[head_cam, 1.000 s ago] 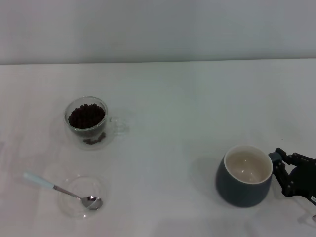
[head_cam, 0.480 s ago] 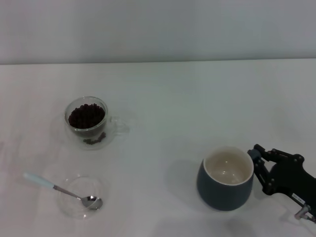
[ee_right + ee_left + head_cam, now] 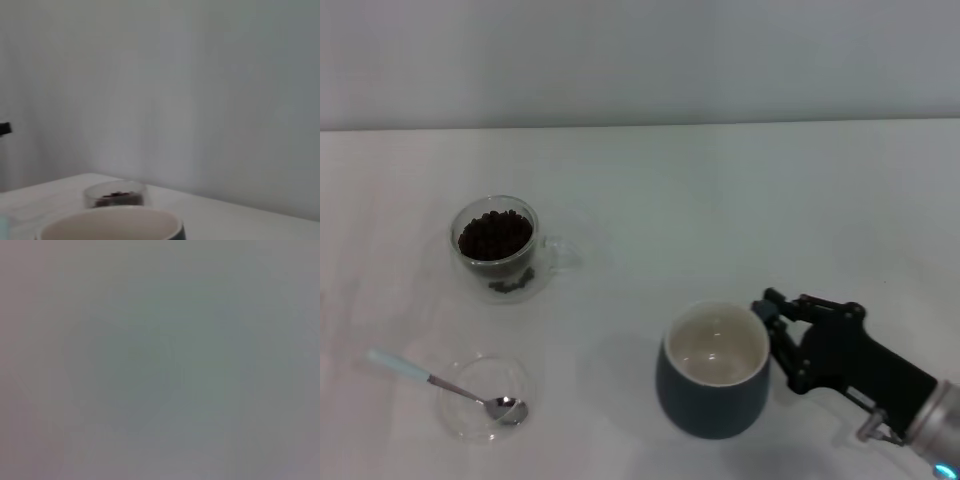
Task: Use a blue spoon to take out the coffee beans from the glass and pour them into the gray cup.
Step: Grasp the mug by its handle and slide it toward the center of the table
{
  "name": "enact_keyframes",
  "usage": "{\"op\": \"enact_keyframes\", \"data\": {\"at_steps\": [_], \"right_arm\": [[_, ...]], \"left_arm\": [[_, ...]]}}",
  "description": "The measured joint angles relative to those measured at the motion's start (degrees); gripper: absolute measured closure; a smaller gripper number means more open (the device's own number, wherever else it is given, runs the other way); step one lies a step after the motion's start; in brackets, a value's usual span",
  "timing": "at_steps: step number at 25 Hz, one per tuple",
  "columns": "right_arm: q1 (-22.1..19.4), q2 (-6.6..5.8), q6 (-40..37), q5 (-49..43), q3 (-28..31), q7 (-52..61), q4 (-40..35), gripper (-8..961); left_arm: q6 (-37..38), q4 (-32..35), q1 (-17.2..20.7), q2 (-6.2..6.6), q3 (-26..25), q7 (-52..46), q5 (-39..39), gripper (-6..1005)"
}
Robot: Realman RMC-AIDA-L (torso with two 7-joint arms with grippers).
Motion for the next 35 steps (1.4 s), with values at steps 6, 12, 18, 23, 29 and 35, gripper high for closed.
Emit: {"op": "enact_keyframes", "data": {"at_steps": [6,12,18,23,29,35], "right_arm": [[0.96,0.20,5.67,-0.13,-3.15,-2.18,-5.04,789],[1.29,0.40,7.09,-0.02,-4.75,-4.61,-7.19,789],[1.34,0.45,7.93,-0.16,-4.91,-7.88,-7.62,789],[1.37,0.44,7.94,-0.33,-5.38,-10.72,-7.64,790],[1.66,0.42,9.71,-0.41,-6.02,-11.06,-7.63,789],[1.67,0.42,10.01,-0.04,-6.37,-11.51,-7.57,780]], "left_arm": [[0.00,-0.09,0.06,0.00,0.00,0.09,0.00,106],[0.00,-0.37,0.28,0.00,0.00,0.27,0.00,107],[1.01,-0.49,1.11,-0.05,0.09,0.30,0.09,107],[1.96,-0.63,1.86,-0.08,0.17,0.31,0.16,106],[2.38,-0.69,2.23,-0.12,0.18,0.31,0.73,106],[2.43,-0.70,2.26,-0.16,0.18,0.31,1.35,106]]}}
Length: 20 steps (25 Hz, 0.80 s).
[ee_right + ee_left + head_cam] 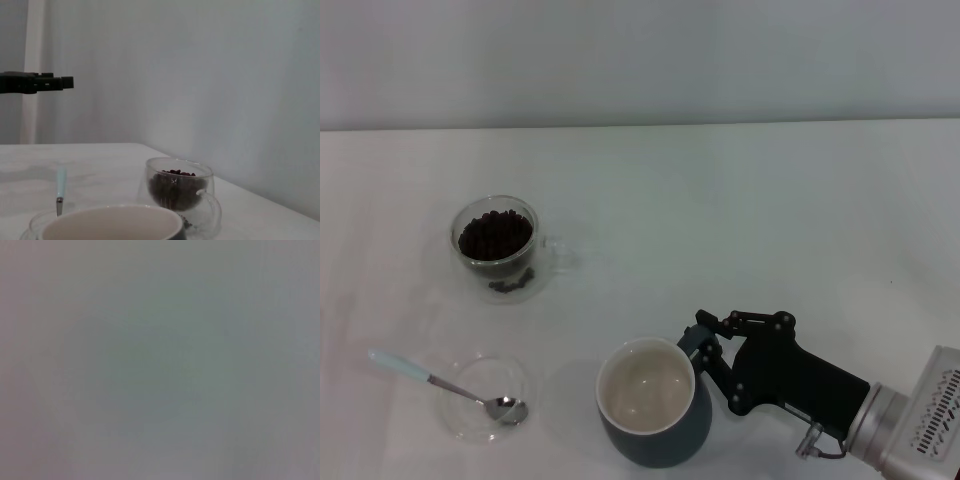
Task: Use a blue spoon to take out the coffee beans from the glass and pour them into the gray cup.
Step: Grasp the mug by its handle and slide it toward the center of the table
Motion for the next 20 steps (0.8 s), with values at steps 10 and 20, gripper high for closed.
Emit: {"op": "enact_keyframes", "data": {"at_steps": [10,20], "right_arm": [[0.00,0.00,0.18,-0.02,-0.23,-0.36,0.30,762],[-0.13,-0.05,0.67,0.09,-0.21,-0.36,0.43,719]], "left_arm": [[0.03,0.03,0.10,0.07,0.00,0.00,0.09,106],[0.03,0.22,0.10,0.08,0.00,0.00,0.05,106]]}}
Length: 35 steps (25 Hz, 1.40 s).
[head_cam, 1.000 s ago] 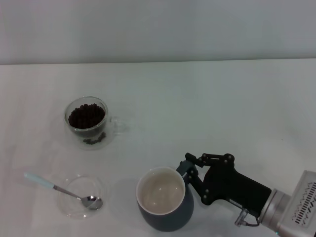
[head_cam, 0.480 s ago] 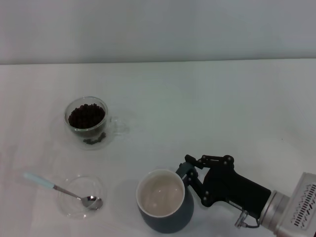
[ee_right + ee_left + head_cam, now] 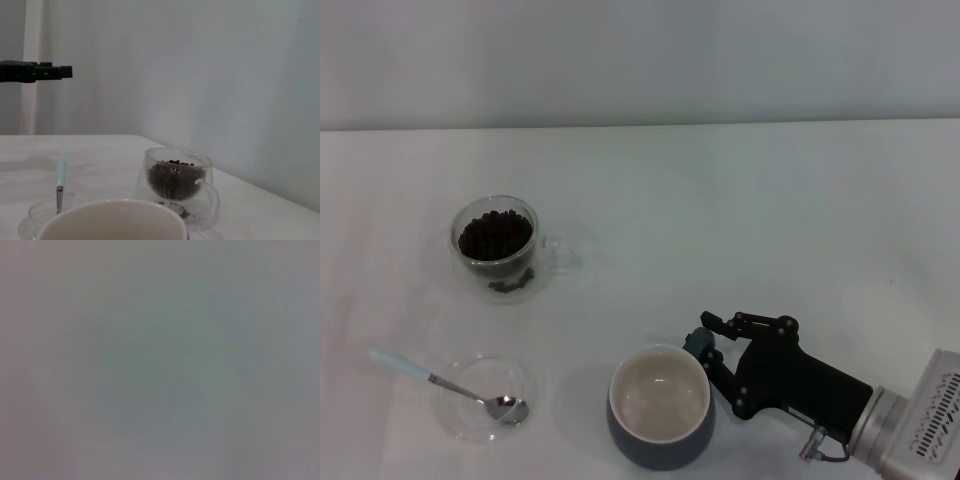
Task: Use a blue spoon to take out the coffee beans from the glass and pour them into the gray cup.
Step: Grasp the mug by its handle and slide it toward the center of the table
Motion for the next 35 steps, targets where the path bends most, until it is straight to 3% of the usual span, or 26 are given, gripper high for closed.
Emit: {"op": "enact_keyframes", "data": {"at_steps": [5,21,35], "right_arm": [[-0.22,-0.11,0.12,0.01,0.33,0.26,0.66,684],[-0.43,-0.30,0.01,0.80,0.74,3.24,1.74,381],[-1.86,-0.55,-6.22,0.45,0.22,3.67,5.51,362]], "left_arm": [[0.00,0.17,0.67,0.10,0.00,0.00,-0.21,106],[-0.07,0.32,0.17,0.30,0.00,1.79,-0.34,107],[-0.10,0.33,0.36,0.34,-0.01,2.18,-0.44,107]]}}
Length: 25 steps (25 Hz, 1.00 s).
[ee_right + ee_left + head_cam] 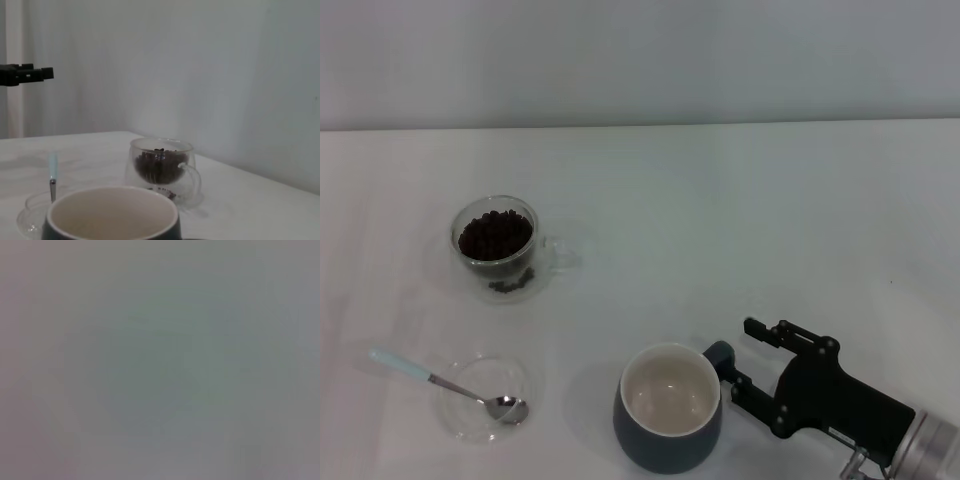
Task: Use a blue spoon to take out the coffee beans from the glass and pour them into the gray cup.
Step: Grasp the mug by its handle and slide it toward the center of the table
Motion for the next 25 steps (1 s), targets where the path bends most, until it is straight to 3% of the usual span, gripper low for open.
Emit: {"op": "enact_keyframes", "data": {"at_steps": [14,25], "right_arm": [[-0.81,-0.10,-3.58,-0.16,-0.85,0.09,3.02,361],[-1.85,-0.19,-15.87,0.11,-0.27,3.23,11.31,362]], "left_arm": [[-0.48,0.70,0.39,0.01,-0.34,0.01,-0.09,107],[-0.19,0.55,-0.47,-0.17,-0.37,-0.08,-0.07,107]]}}
